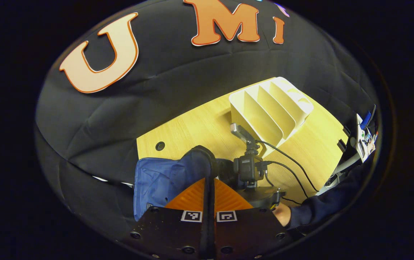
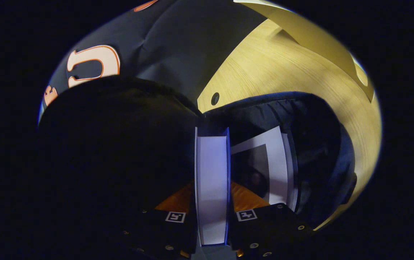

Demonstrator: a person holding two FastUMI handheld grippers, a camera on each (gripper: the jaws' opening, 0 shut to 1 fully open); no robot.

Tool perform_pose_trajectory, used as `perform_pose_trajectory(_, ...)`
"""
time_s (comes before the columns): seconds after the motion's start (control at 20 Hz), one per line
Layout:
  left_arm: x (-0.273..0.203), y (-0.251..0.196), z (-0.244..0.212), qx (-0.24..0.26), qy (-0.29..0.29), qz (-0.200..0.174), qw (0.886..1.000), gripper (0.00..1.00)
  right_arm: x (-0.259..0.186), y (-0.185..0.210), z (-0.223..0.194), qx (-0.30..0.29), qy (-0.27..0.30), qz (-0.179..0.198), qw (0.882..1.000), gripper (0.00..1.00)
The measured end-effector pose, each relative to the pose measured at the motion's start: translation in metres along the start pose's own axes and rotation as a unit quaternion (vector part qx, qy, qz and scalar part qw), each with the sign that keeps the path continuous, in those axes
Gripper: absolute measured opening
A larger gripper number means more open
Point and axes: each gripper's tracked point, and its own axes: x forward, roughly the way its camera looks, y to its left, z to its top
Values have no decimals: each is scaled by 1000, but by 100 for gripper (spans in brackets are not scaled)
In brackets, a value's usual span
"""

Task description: Open the schoolbag, grab two books from the bookshelf and put them into the schoolbag.

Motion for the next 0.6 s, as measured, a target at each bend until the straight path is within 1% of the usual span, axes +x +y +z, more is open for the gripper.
perform_pose_trajectory(0.05, 1, 5, 0, -4, -1, 5, 1000, 0, 2, -2, -3, 1, 7, -15, 1000, 37)
perform_pose_trajectory(0.1, 1, 9, -1, -11, -3, 8, 1000, 0, 2, -8, -2, -3, 7, -36, 999, 42)
perform_pose_trajectory(0.15, -1, 14, -3, -17, -6, 12, 1000, 5, -1, -12, -1, -13, 8, -54, 998, 36)
perform_pose_trajectory(0.2, 1, 17, -4, -23, -6, 14, 1000, 5, -4, -12, 4, -24, 4, -66, 998, 65)
perform_pose_trajectory(0.25, 0, 18, -5, -29, -8, 12, 999, 1, -12, -11, 10, -42, 1, -76, 996, 57)
perform_pose_trajectory(0.35, 1, 16, -7, -39, -10, 9, 999, 0, -24, -12, 14, -71, 8, -92, 993, 61)
perform_pose_trajectory(0.4, 1, 15, -7, -43, -12, 9, 999, 0, -33, -12, 15, -76, 10, -100, 992, 84)
perform_pose_trajectory(0.45, 3, 15, -8, -46, -13, 9, 999, 1, -39, -9, 20, -83, 7, -101, 991, 72)
perform_pose_trajectory(0.5, 4, 14, -8, -50, -14, 9, 999, 0, -48, -7, 28, -95, 0, -102, 990, 77)
perform_pose_trajectory(0.6, 3, 14, -11, -60, -16, 8, 998, 0, -59, -6, 40, -120, -13, -109, 987, 81)
